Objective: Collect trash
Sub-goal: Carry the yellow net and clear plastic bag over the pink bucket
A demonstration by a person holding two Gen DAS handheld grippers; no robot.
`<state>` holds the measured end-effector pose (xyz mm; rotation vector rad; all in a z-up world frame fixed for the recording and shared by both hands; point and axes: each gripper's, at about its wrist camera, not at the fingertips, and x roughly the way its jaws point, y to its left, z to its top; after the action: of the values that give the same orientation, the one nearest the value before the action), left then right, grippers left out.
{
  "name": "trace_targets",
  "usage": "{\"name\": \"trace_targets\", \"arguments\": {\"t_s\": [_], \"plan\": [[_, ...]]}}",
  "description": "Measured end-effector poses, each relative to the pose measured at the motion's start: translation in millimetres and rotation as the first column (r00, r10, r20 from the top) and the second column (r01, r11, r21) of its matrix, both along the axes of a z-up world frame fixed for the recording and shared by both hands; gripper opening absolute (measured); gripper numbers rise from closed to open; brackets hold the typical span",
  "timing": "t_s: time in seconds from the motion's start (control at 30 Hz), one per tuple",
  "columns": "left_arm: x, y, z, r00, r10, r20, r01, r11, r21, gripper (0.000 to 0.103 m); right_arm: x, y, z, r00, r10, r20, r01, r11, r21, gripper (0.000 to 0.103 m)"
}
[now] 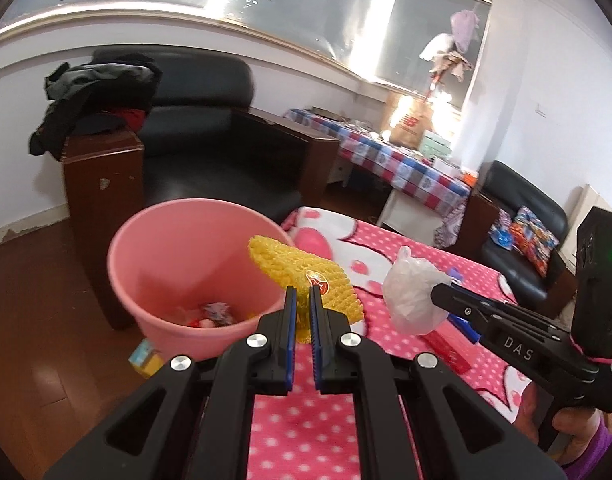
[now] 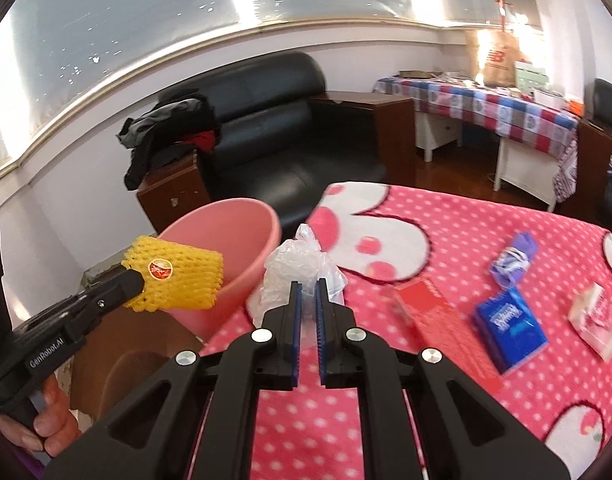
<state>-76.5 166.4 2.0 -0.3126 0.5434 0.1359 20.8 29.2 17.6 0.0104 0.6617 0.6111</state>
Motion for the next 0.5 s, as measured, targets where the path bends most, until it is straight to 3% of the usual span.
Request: {"name": "trace_targets", "arguments": {"t_s": [0.5], "plan": [[-3.0,61.3,-14.4,0.986,0.165,-0.033,-0.162,0.984,0.068,0.006,19.8,87.1,-2.7,0.991,0.135,-0.003,-0.135,0.991,-0.015,0.007]]}}
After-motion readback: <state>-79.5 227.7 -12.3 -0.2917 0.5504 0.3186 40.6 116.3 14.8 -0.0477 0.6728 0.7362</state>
